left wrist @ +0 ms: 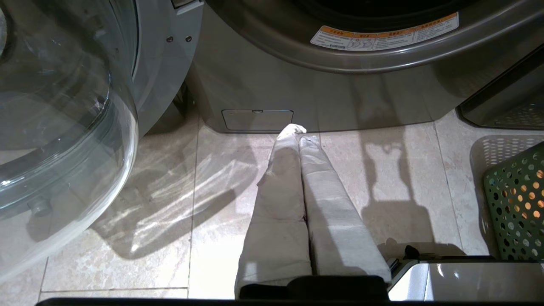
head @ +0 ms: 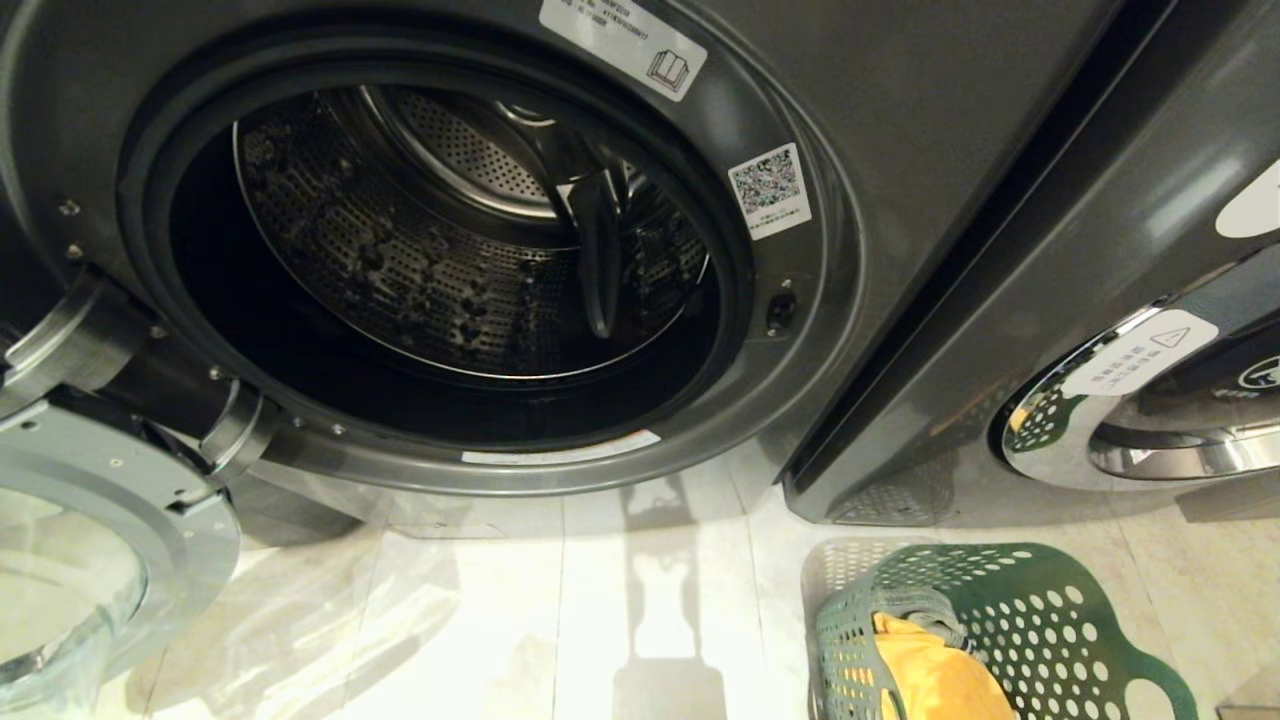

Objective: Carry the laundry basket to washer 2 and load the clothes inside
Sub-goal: Place the clothes into the washing machine

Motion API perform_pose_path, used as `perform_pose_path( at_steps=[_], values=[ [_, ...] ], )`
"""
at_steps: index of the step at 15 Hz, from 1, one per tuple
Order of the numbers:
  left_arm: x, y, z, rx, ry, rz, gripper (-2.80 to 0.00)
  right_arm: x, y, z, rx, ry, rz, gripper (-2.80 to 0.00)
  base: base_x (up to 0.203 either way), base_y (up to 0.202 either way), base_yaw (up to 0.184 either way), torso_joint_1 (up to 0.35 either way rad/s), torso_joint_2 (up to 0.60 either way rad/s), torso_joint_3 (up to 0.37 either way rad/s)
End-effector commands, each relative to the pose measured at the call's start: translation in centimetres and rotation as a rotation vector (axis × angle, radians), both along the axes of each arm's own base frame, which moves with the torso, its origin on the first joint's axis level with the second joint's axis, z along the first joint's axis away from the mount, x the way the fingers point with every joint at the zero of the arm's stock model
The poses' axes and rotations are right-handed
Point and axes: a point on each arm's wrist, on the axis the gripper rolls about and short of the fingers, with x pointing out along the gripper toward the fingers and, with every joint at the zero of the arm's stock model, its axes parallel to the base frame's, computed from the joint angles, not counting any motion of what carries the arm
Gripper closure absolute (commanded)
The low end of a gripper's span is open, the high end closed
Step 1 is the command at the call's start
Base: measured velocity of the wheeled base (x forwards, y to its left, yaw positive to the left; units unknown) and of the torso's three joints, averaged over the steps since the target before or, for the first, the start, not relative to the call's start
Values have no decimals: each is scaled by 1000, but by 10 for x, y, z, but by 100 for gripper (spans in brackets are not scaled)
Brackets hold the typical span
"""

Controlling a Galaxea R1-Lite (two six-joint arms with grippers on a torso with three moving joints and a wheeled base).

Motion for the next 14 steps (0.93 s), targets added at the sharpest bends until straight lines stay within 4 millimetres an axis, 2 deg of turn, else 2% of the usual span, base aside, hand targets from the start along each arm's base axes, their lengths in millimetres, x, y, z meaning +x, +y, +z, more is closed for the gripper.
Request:
perform_pose_path(
  at_steps=[1, 12, 14],
  values=[
    [0, 0, 0, -1, 1, 1, 0, 0, 0, 0, 0, 1, 2, 0, 0, 0, 0, 7, 0, -55],
    [0, 0, 0, -2, 0, 1, 0, 0, 0, 0, 0, 2, 2, 0, 0, 0, 0, 0, 0, 0],
    [0, 0, 0, -3, 2, 1, 0, 0, 0, 0, 0, 2, 2, 0, 1, 131, -3, 1, -1, -1]
  ],
)
